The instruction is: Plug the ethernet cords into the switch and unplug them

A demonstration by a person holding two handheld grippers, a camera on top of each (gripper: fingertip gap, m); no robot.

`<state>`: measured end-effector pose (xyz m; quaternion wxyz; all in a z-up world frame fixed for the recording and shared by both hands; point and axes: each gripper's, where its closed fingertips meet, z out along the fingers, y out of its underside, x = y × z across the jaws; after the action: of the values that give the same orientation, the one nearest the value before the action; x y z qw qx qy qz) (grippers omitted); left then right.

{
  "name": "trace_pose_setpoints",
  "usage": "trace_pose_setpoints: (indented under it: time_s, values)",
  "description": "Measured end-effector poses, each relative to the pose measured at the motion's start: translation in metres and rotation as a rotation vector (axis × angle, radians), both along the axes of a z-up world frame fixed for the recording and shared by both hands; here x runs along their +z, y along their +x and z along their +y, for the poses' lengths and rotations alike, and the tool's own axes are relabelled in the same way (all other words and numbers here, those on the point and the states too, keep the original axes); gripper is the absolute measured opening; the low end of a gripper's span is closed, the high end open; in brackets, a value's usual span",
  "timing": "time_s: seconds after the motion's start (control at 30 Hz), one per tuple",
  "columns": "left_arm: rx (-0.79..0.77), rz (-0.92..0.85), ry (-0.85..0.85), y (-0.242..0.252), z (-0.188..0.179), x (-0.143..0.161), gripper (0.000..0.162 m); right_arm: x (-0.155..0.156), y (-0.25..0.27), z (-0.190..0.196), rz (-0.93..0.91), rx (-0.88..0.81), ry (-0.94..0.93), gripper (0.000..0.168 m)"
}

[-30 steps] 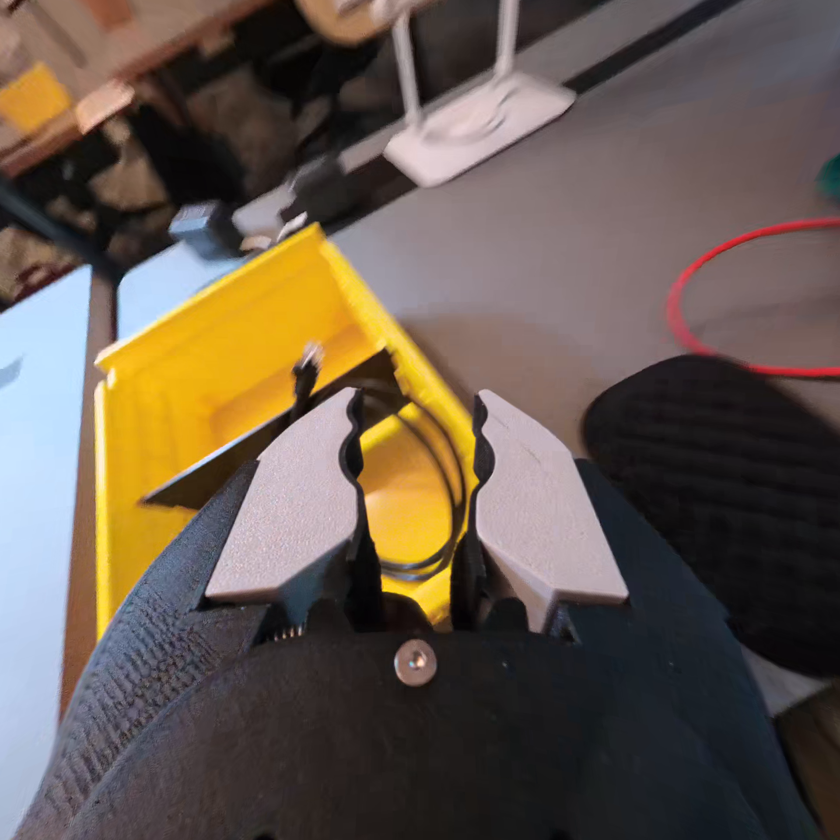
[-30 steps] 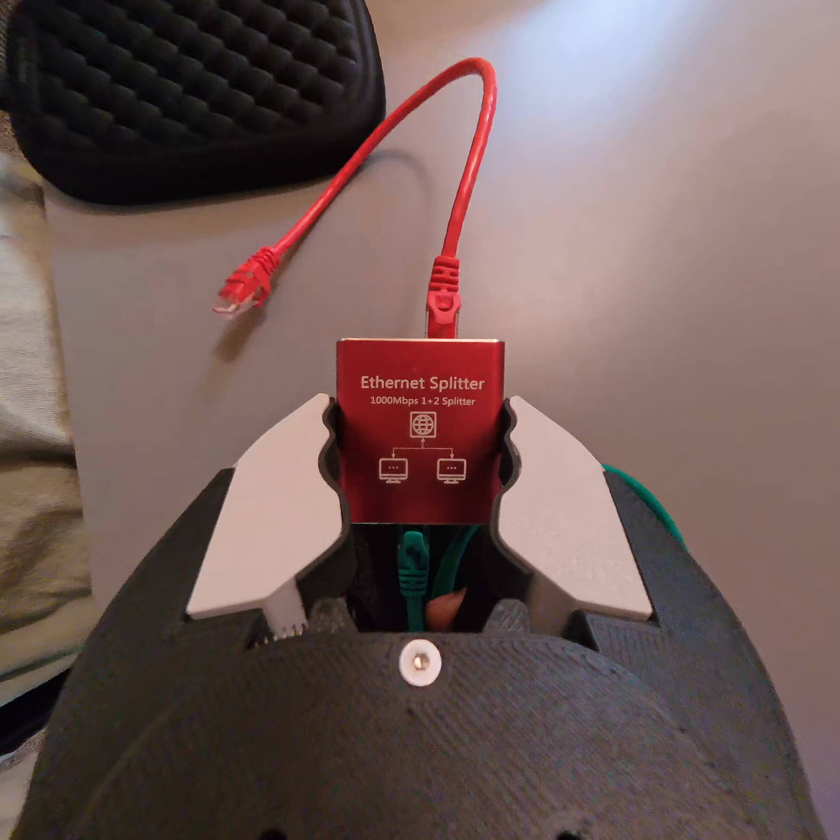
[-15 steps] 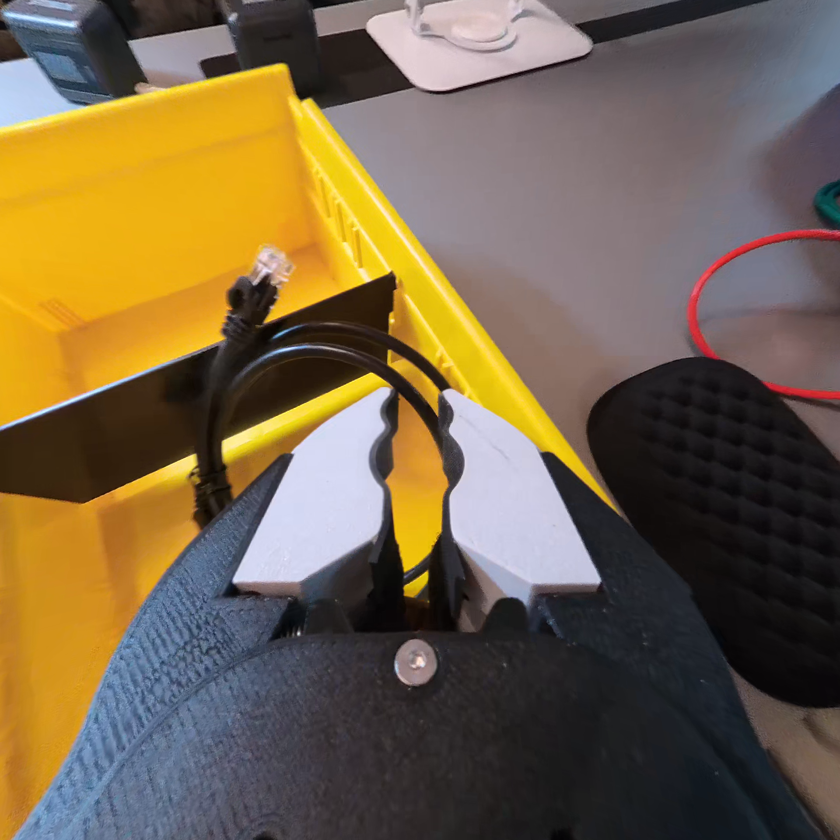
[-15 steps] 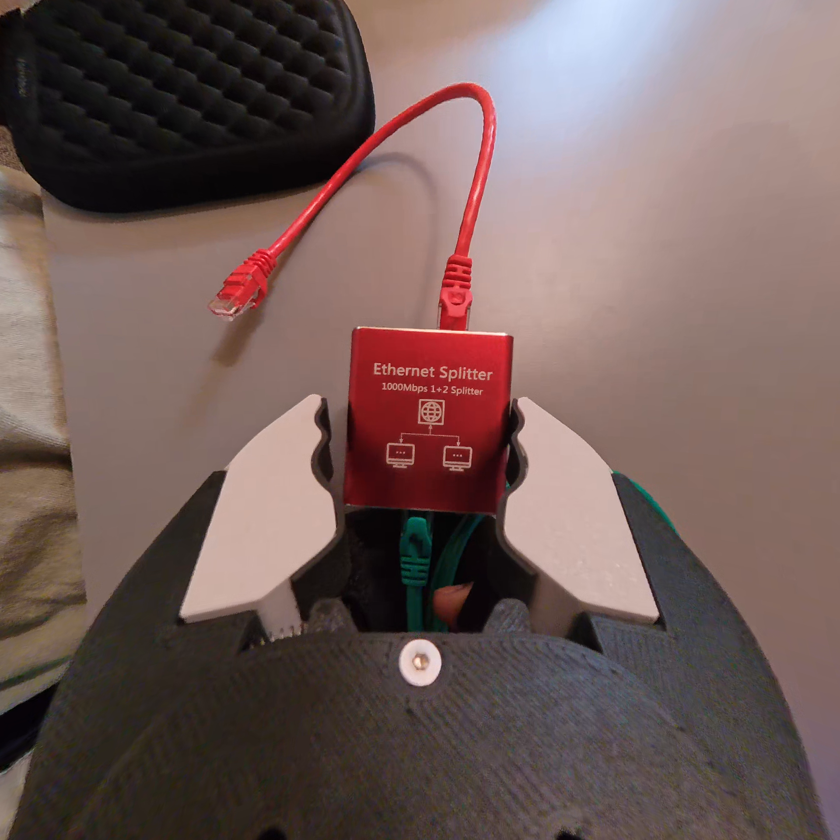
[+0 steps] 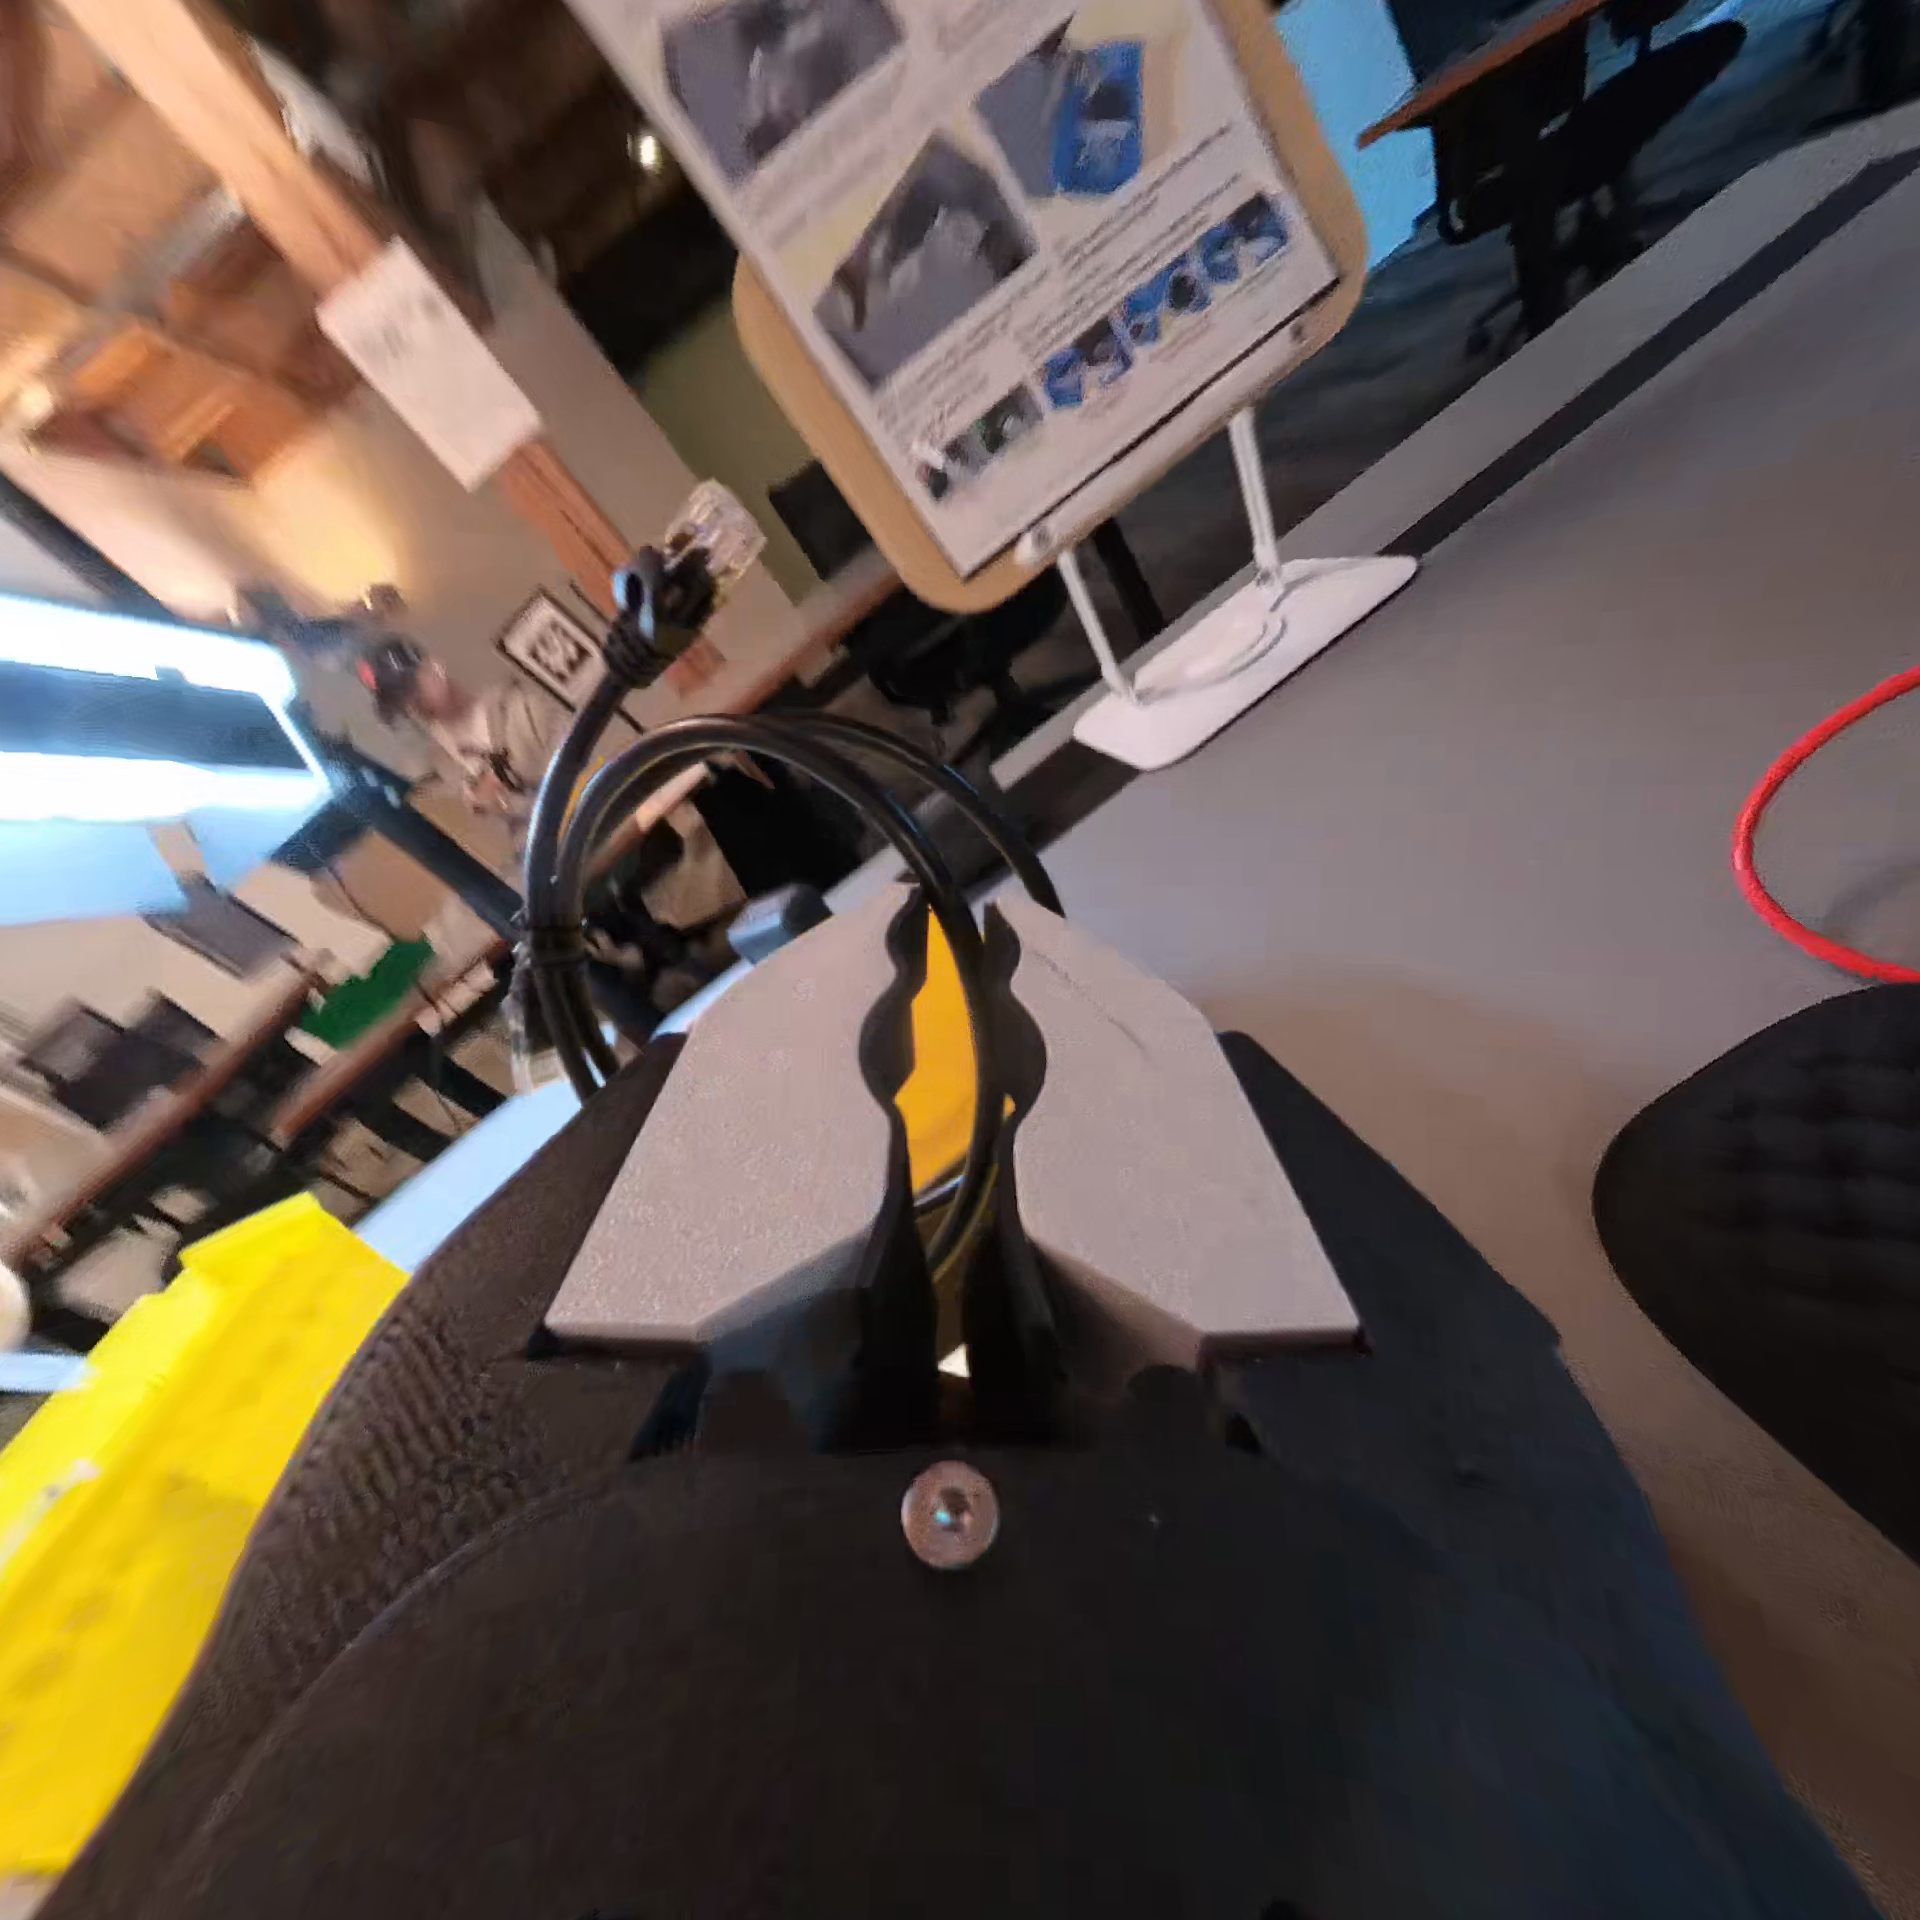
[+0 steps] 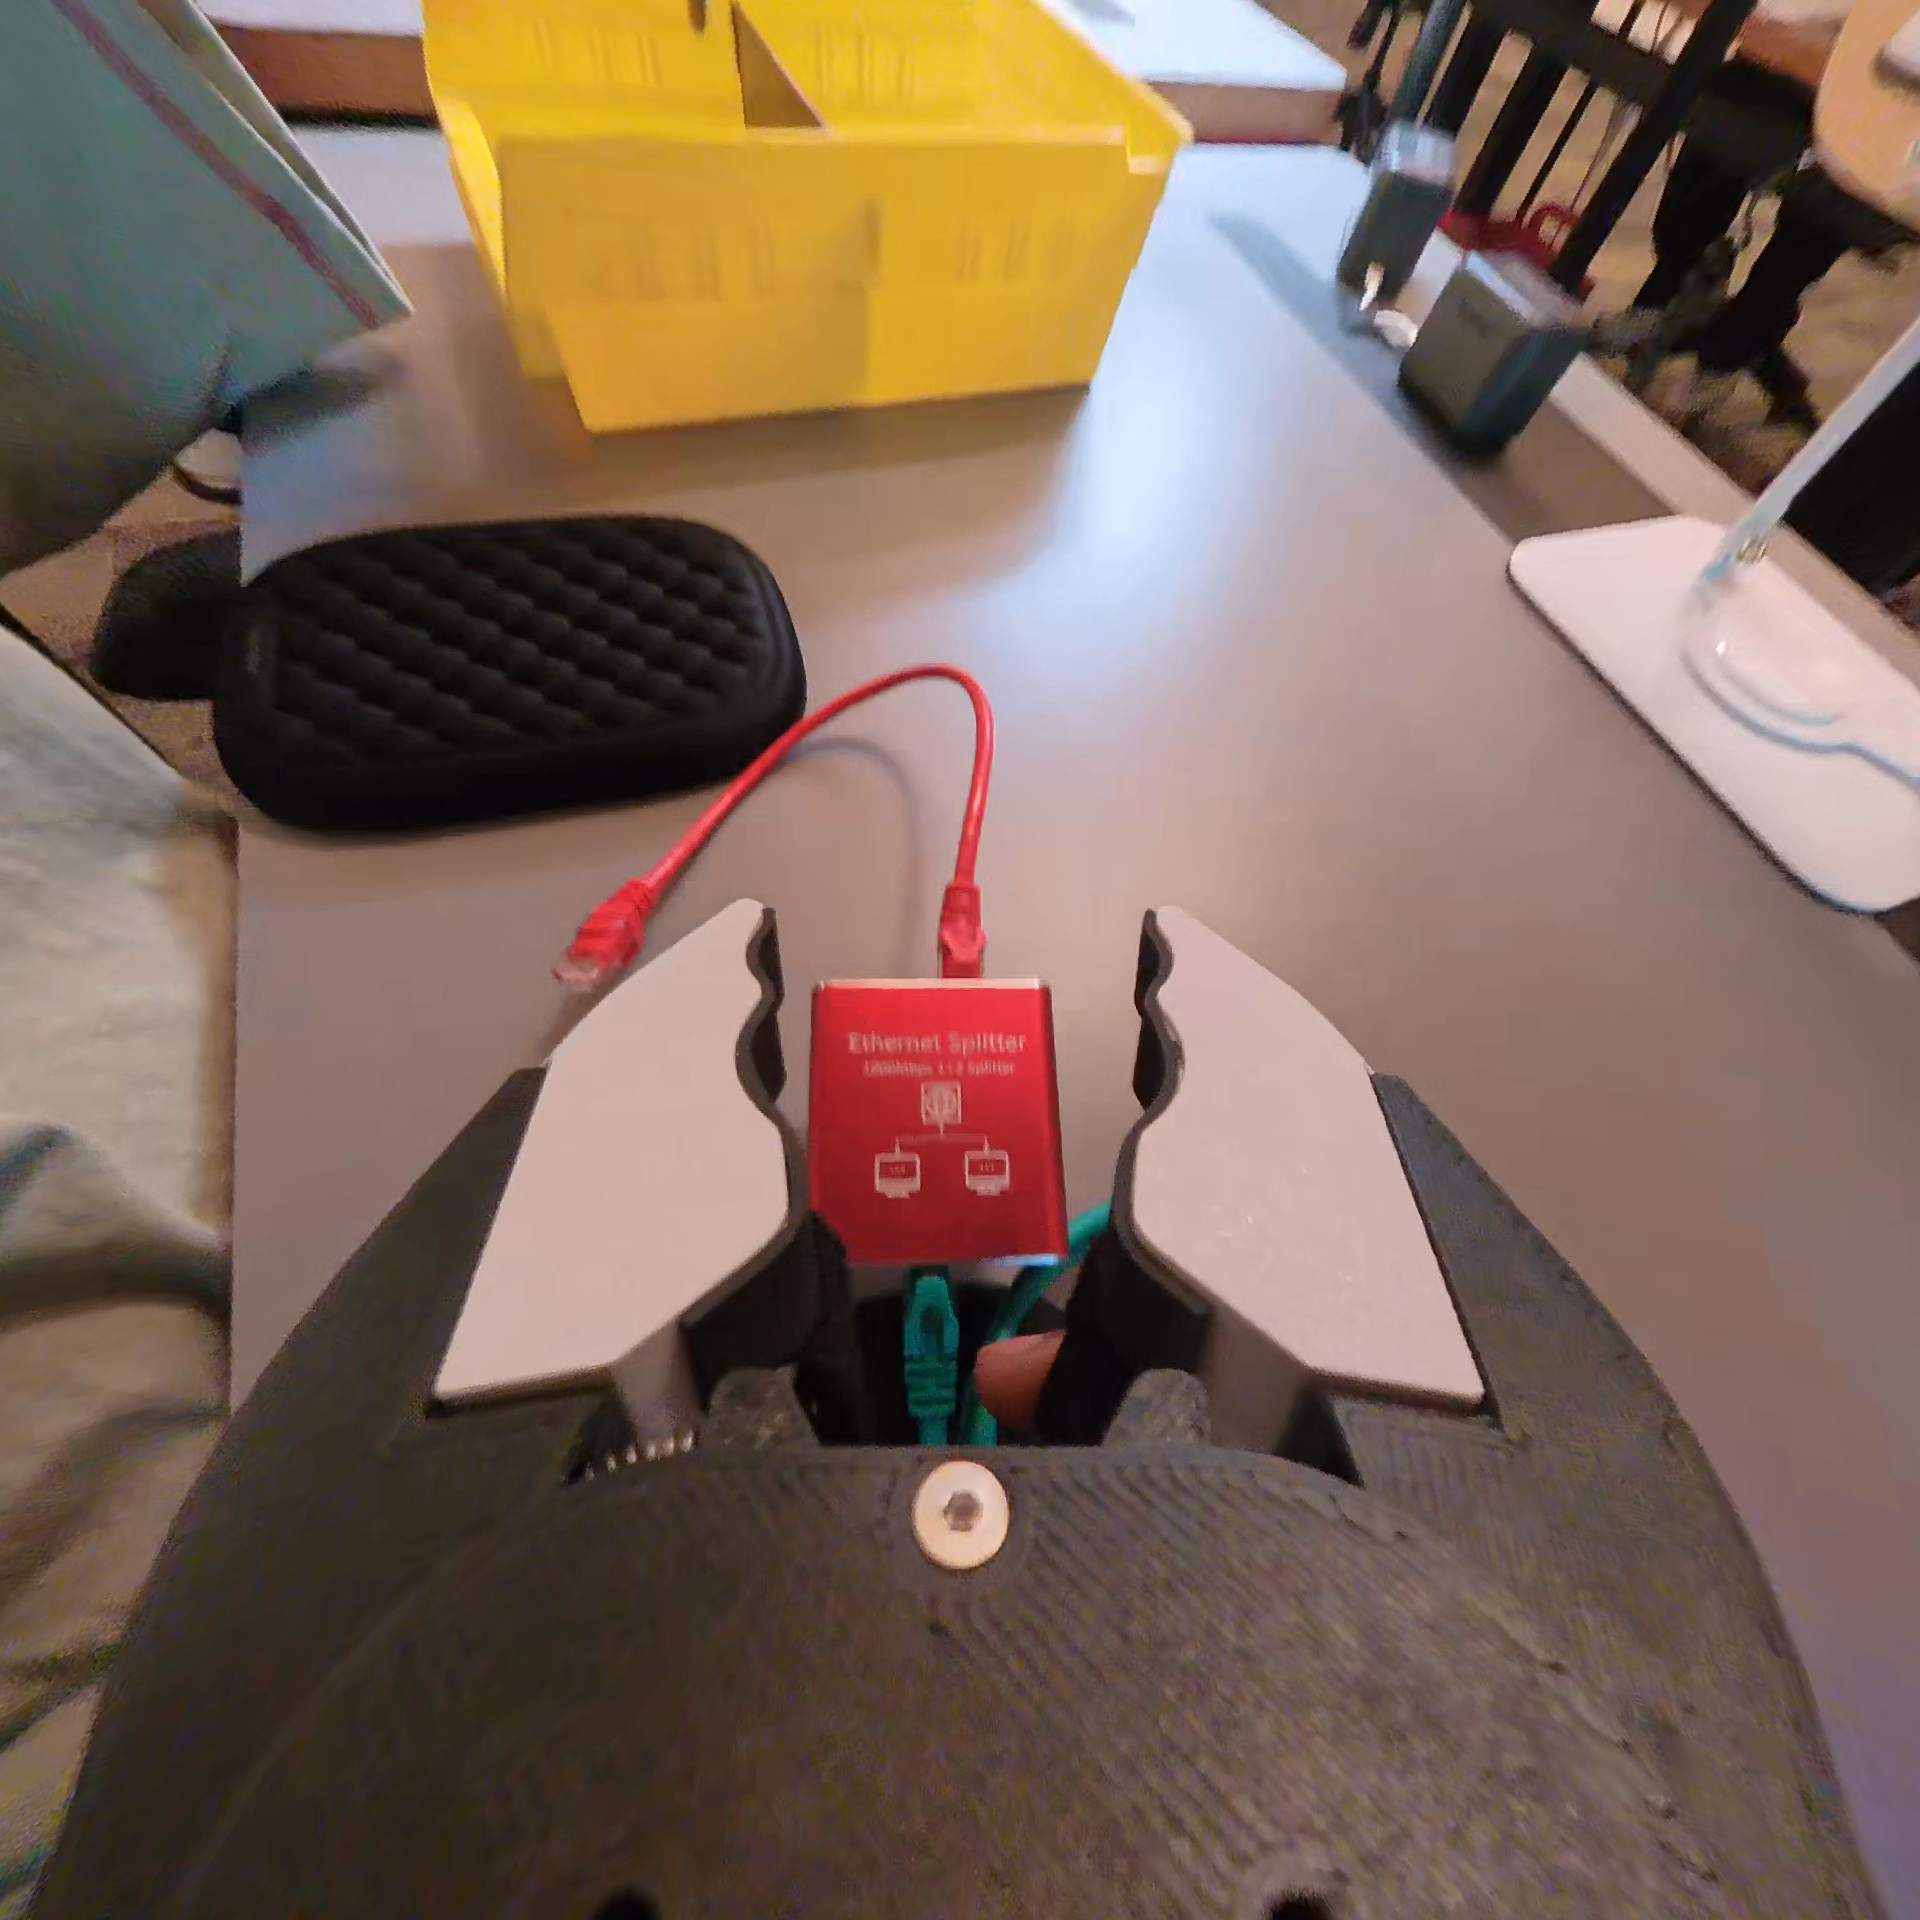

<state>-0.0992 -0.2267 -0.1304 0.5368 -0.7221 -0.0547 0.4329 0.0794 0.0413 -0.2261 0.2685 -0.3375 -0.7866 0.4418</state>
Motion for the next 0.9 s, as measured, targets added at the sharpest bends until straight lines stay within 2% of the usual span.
trace_pose_setpoints:
  time_s: [0.2, 0.33, 0.4, 0.53, 0.67, 0.77, 0.9]
  values:
    - [-0.104, 0.193, -0.095, 0.049, 0.047, 0.019, 0.005, 0.045, -0.008, -0.036, 0.251, 0.039, 0.032, 0.054]
    - [-0.262, 0.166, -0.048, 0.092, 0.092, 0.015, 0.005, 0.082, -0.014, -0.07, 0.453, 0.015, 0.073, 0.05]
    - [-0.315, 0.132, -0.045, 0.107, 0.112, 0.006, 0.006, 0.09, -0.02, -0.079, 0.495, -0.038, 0.103, 0.051]
    - [-0.385, 0.135, 0.009, 0.13, 0.136, 0.004, 0.005, 0.08, -0.031, -0.076, 0.412, -0.138, 0.104, 0.052]
    - [-0.396, 0.283, -0.054, 0.143, 0.143, 0.003, 0.005, 0.083, -0.023, -0.07, 0.359, -0.107, -0.095, 0.048]
    - [-0.41, 0.329, -0.073, 0.152, 0.147, -0.001, 0.005, 0.086, -0.023, -0.057, 0.3, -0.129, -0.261, 0.042]
    - [-0.413, 0.345, -0.1, 0.157, 0.152, -0.008, 0.005, 0.072, -0.03, -0.044, 0.182, -0.184, -0.315, 0.041]
